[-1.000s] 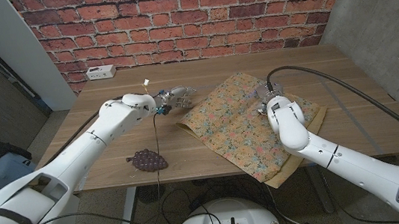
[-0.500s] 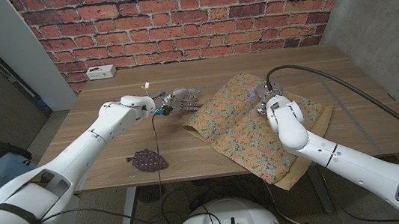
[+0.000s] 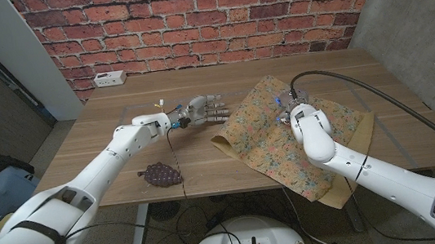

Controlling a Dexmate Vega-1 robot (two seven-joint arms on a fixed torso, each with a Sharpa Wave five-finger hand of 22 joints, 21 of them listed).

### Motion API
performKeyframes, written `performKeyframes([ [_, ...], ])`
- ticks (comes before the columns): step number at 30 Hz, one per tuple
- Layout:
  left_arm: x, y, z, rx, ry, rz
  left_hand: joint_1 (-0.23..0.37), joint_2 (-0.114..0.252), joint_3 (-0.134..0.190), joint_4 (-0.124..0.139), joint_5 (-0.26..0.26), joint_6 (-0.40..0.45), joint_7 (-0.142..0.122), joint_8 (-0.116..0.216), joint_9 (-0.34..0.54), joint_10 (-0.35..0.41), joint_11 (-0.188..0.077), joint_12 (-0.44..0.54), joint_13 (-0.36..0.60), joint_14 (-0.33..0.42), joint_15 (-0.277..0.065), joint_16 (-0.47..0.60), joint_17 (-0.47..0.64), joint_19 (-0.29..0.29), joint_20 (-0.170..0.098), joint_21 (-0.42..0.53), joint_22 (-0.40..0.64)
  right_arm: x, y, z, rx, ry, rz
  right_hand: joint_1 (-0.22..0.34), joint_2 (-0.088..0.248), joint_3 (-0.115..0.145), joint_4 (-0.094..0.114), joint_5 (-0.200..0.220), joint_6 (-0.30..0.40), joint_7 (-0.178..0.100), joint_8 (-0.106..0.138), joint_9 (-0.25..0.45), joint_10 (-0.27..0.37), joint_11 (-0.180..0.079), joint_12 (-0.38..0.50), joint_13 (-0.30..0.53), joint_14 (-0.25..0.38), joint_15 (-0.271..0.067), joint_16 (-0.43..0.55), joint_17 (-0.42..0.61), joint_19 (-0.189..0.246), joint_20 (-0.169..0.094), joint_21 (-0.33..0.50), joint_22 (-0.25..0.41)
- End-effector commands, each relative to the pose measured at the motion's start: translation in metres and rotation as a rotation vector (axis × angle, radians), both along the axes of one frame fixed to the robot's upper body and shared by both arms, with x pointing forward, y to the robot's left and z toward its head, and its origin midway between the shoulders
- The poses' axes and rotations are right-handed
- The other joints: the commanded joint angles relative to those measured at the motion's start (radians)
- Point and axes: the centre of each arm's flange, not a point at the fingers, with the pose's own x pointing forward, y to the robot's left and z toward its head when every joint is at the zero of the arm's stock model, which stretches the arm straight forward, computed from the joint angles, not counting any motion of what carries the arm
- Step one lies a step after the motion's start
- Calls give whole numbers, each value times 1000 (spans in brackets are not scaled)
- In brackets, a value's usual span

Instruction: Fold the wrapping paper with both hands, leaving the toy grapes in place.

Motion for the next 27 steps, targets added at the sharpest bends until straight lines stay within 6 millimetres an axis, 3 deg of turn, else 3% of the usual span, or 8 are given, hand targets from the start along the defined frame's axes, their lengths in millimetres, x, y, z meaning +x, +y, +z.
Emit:
performKeyframes([
  [1, 7, -15, -6, -119, 52, -184, -9, -17, -6, 7, -2, -14, 14, -4, 1, -1, 21, 5, 1, -6, 14, -6, 2, 18, 1, 8, 5, 1, -1, 0, 8, 2, -2, 8, 5, -6, 0, 7, 1, 3, 7, 5, 9, -1, 8, 5, 11, -88, 5, 2, 10, -1, 7, 2],
  [6, 9, -18, -7, -73, 84, -197, -19, -27, -11, 10, -2, -19, 18, -1, 1, 16, 22, 9, 0, 35, -28, 2, 2, 66, -14, 29, 3, 2, -2, 1, 11, 1, 1, 8, 6, -9, 2, 9, 1, 3, 7, 6, 8, -2, 7, 5, 12, -89, 5, 2, 10, -1, 7, 2],
  [12, 8, -11, 0, 225, 143, -49, -68, -40, -30, 27, -16, 67, 60, 23, -1, 176, 13, 54, 3, 322, -101, 75, 30, 211, -125, 119, 15, 3, -2, 3, 16, -4, 9, 10, 8, -14, 3, 12, 1, 6, 7, 6, 10, 0, 8, 5, 14, -88, 6, 2, 12, 1, 7, 2],
  [17, 3, -6, 8, 416, 196, 27, -158, -88, -92, 50, -34, 156, 92, 32, -2, 358, 46, 104, 6, 457, -87, 133, 89, 246, -127, 209, 71, 4, -3, 6, 21, -10, 12, 10, 8, -19, 5, 14, 2, 8, 7, 6, 11, -1, 8, 5, 16, -89, 6, 2, 12, 1, 7, 2],
  [20, 2, -4, 12, 508, 227, 46, -187, -112, -113, 55, -38, 173, 110, 31, -2, 394, 48, 110, 6, 487, -100, 149, 103, 239, -130, 228, 88, 5, -4, 7, 23, -12, 13, 11, 10, -21, 6, 16, 4, 9, 8, 6, 12, 1, 8, 5, 18, -89, 7, 2, 14, 2, 8, 2],
  [23, 6, -7, 10, 552, 262, -1, -224, -125, -133, 66, -37, 203, 146, 33, -2, 395, 10, 96, 3, 540, -116, 176, 123, 239, -145, 259, 115, 7, -4, 8, 25, -15, 14, 12, 11, -23, 6, 17, 5, 9, 8, 6, 14, 1, 9, 5, 20, -90, 8, 2, 15, 1, 8, 2],
  [25, 10, -11, 8, 559, 266, -30, -227, -119, -133, 63, -35, 228, 149, 35, -2, 417, -36, 91, -2, 598, -143, 207, 143, 266, -172, 298, 142, 8, -4, 9, 25, -16, 13, 13, 12, -25, 7, 18, 5, 11, 8, 6, 15, 2, 9, 5, 22, -89, 8, 2, 16, 3, 8, 2],
  [27, 13, -15, 7, 533, 264, -53, -193, -110, -129, 36, -33, 269, 142, 38, 0, 471, -88, 88, -6, 641, -161, 268, 207, 286, -205, 361, 198, 9, -3, 9, 24, -13, 12, 14, 13, -25, 7, 19, 5, 10, 8, 6, 15, 0, 9, 5, 22, -91, 8, 2, 15, 1, 7, 2],
])
